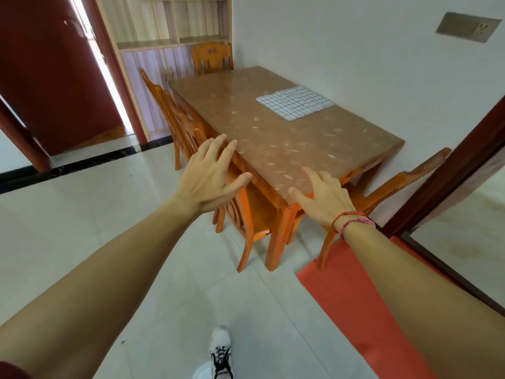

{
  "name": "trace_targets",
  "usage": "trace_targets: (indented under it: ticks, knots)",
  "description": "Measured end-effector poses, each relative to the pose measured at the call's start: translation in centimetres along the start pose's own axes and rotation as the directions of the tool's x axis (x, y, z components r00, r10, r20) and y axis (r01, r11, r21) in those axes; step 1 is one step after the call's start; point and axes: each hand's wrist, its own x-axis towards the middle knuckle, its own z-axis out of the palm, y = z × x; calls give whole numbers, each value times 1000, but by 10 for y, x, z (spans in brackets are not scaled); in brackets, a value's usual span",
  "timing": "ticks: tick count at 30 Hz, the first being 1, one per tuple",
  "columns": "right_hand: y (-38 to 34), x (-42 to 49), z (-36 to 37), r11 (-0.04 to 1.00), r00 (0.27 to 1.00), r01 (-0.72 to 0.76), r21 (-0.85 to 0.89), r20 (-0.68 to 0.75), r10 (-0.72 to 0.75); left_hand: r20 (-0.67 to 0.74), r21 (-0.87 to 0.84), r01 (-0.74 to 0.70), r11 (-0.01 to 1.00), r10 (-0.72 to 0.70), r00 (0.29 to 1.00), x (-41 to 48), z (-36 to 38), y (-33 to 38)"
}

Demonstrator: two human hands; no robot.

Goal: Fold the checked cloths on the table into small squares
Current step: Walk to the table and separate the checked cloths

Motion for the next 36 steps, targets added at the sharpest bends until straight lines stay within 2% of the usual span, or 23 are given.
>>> trace_targets:
  ticks: [13, 27, 36]
  knots:
    - [-29, 198, 18, 993, 993, -113, -33, -37, 111, 29, -50, -108, 993, 110, 994, 189, 71, -99]
    - [2, 340, 45, 973, 973, -232, -11, -18, 232, 133, -151, -133, 980, 153, 979, 325, 156, -133]
    - [34, 469, 59, 981, 983, -184, 53, -8, 185, 213, -140, -89, 986, 117, 970, 432, 208, -138]
